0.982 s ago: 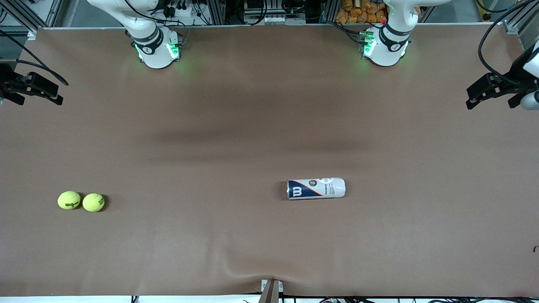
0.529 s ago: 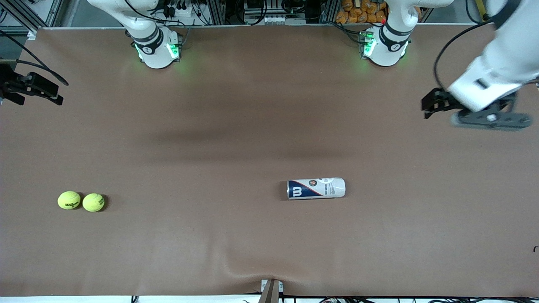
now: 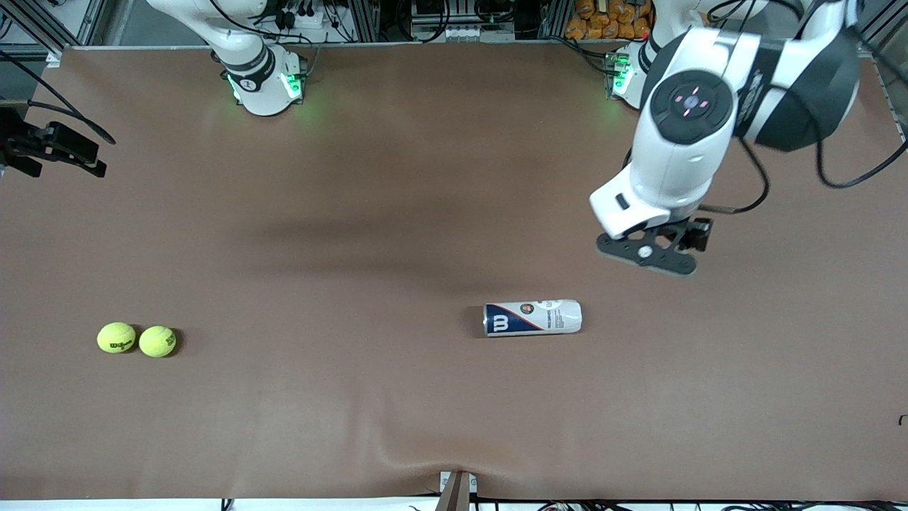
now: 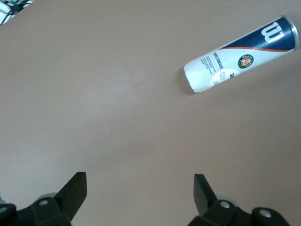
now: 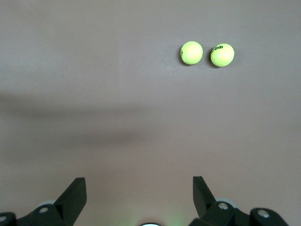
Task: Insert tennis ball vertically with right arm
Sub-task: 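Reach the left gripper down to the lying Wilson can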
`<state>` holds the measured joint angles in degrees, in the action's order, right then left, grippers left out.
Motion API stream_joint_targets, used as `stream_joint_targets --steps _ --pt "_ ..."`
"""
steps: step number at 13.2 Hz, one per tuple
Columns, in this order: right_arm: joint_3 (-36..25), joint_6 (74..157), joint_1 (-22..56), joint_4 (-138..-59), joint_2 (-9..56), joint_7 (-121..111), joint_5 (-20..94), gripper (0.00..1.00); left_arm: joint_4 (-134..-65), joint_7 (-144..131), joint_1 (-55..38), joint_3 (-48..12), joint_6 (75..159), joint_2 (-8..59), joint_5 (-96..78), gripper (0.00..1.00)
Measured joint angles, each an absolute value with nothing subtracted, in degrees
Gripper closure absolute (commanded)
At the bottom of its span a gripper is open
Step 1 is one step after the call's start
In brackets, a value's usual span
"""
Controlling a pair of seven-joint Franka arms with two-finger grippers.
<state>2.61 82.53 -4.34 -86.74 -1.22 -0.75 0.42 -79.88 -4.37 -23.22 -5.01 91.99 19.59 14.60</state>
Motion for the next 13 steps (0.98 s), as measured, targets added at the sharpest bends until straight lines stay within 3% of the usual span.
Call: stream_joint_targets --steps 5,13 --pt "2.61 82.53 -4.34 -86.75 -1.23 -0.75 0.43 0.0 -79.56 2.4 -25.78 -4.98 94.27 26.79 15.05 0.0" --pt "2.61 82.53 -4.34 -86.75 -1.23 -0.75 0.43 0.0 -79.29 23.6 -26.68 -4.91 99.26 30.69 15.06 0.0"
